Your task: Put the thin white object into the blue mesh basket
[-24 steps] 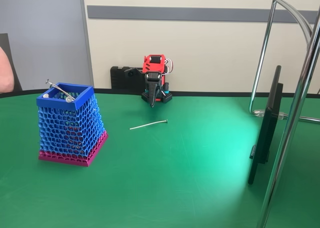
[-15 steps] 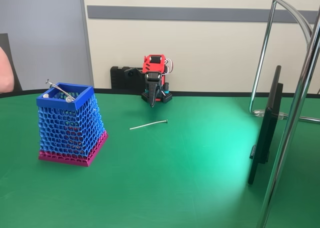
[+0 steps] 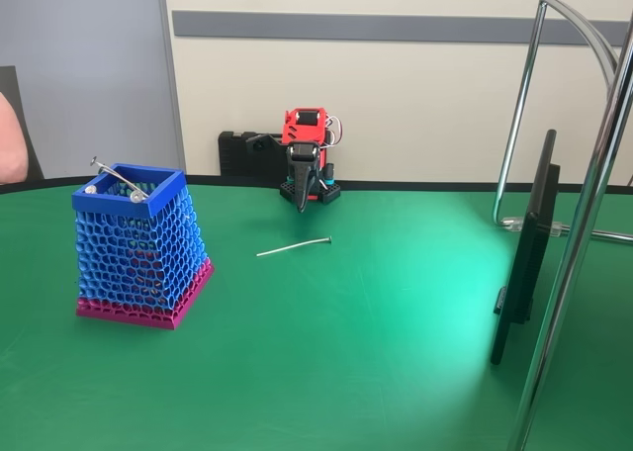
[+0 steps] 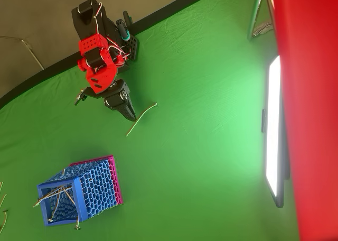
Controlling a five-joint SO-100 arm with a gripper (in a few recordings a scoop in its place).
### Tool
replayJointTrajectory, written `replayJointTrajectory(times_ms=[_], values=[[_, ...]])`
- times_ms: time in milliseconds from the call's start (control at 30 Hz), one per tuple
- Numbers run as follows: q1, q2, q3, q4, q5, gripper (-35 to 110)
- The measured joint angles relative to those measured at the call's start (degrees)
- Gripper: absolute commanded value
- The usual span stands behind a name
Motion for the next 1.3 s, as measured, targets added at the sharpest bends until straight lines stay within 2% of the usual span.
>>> replayJointTrajectory(times_ms=[433,733,1300], values=[[0.7,-6.94,-0.35,-3.6,0.09,1],[0.7,-16.88,-6.59,-3.69,0.09,1],[-4.31,-43.42,-23.82,6.24,-0.53,1]])
